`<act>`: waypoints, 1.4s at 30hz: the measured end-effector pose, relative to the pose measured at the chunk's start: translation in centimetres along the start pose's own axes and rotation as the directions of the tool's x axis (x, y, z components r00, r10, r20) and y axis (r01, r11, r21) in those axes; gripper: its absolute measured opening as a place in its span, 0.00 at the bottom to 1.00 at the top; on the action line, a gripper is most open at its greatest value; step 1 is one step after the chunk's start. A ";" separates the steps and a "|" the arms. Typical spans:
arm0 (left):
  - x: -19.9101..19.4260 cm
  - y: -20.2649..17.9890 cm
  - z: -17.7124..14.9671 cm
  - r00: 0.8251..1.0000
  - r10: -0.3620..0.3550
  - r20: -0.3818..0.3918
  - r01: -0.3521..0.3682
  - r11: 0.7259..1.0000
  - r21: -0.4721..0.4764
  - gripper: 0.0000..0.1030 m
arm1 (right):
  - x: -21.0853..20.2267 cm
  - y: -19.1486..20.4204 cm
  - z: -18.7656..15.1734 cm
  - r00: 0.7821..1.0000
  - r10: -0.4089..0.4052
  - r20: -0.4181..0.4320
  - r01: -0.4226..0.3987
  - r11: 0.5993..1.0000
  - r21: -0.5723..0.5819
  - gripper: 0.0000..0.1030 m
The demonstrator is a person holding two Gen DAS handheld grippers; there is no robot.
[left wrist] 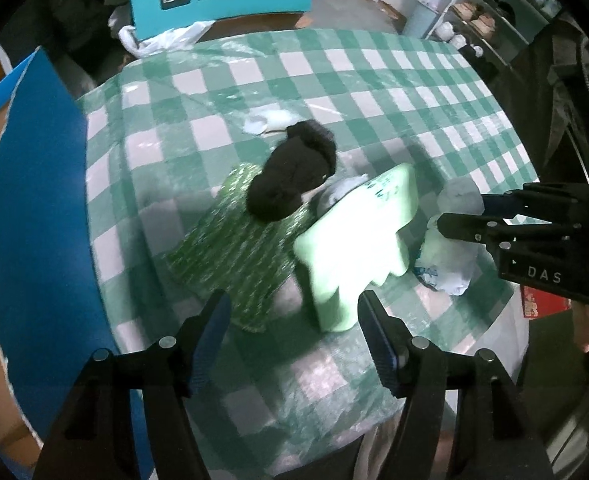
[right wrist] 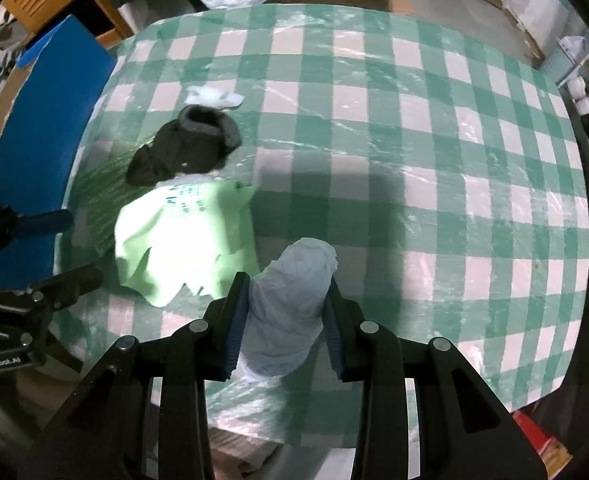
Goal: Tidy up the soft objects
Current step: 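Grasp the white cloth with the right tool, then grasp the pale green bag with the left tool while the right tool holds the cloth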
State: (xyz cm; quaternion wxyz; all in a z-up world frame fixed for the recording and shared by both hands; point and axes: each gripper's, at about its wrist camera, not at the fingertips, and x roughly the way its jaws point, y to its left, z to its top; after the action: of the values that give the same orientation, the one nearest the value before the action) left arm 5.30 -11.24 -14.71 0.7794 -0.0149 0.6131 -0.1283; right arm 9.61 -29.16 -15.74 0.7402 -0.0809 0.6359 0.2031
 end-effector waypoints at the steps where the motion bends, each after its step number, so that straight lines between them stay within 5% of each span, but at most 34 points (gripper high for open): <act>1: 0.1 -0.1 0.1 1.000 -0.010 0.004 0.010 1.000 0.000 0.65 | 0.0 -0.2 0.0 1.000 0.000 0.002 0.000 1.000 0.005 0.33; 9: 1.3 -0.7 1.2 0.996 -0.083 0.018 0.083 0.997 -0.006 0.65 | 0.3 -2.1 0.2 0.999 0.040 0.010 -0.041 0.997 0.063 0.34; 21: 2.3 -2.6 1.7 0.996 -0.093 0.005 0.092 0.994 0.051 0.64 | 2.2 -2.2 0.4 0.998 0.069 -0.013 -0.067 0.994 0.090 0.40; 27: 3.0 -2.2 1.8 0.996 -0.089 -0.020 0.090 0.996 0.029 0.39 | 2.6 -1.8 0.5 0.997 0.075 -0.022 -0.073 0.995 0.075 0.40; 29: 3.2 -2.0 1.8 0.995 -0.094 -0.026 0.095 0.995 0.020 0.22 | 2.7 -1.8 0.5 0.997 0.076 -0.025 -0.074 0.995 0.072 0.40; 35: 2.8 -2.3 1.7 0.994 -0.108 -0.020 0.108 0.994 0.034 0.09 | 2.9 -1.5 0.4 0.997 0.068 -0.025 -0.066 0.996 0.055 0.39; 42: 1.4 -3.0 1.5 0.994 -0.110 0.019 0.108 0.991 0.073 0.05 | 2.3 -1.3 0.5 0.999 0.050 0.002 -0.050 0.998 0.046 0.34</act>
State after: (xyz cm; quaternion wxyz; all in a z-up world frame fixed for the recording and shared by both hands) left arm 6.48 -14.60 -15.15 0.7783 -0.0221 0.5973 -0.1923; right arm 10.88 -29.71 -18.06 0.7368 -0.0479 0.6420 0.2068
